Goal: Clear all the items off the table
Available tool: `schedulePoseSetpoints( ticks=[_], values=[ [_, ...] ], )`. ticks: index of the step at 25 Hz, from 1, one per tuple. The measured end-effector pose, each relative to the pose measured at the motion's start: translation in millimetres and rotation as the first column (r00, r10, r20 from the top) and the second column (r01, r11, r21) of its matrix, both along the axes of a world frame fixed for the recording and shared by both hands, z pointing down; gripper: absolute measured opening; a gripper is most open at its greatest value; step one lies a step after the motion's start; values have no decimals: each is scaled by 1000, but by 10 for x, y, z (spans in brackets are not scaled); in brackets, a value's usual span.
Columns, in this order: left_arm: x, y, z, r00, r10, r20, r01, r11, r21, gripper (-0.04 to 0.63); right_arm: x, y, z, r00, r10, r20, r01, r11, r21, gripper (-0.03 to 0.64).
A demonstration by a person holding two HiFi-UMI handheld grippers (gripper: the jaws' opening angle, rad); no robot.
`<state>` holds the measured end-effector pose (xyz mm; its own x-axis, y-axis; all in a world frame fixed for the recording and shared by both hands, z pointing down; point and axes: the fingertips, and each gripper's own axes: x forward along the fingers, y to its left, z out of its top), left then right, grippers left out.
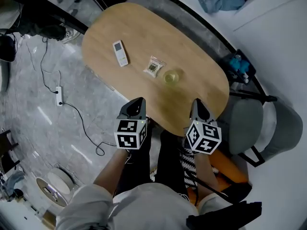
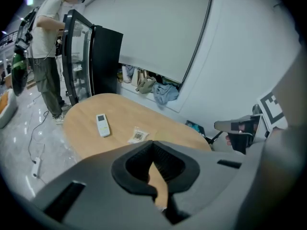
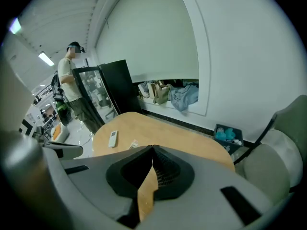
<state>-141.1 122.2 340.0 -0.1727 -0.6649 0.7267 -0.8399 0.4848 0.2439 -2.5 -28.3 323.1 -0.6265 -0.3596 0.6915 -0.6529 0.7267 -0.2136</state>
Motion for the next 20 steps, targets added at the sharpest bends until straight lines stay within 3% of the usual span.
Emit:
schedulePoseSetpoints(
  ticks=[15,20],
  values=[
    [-46,148,485,1000,7,-19,-8,1000,-27,0,-430,130,413,994,-103,32,105,993,-48,28],
    [-133,181,773,999,-11,-32,10,999,-35,0,-595,189,693,989,-143,33,145,986,-78,90]
  ],
)
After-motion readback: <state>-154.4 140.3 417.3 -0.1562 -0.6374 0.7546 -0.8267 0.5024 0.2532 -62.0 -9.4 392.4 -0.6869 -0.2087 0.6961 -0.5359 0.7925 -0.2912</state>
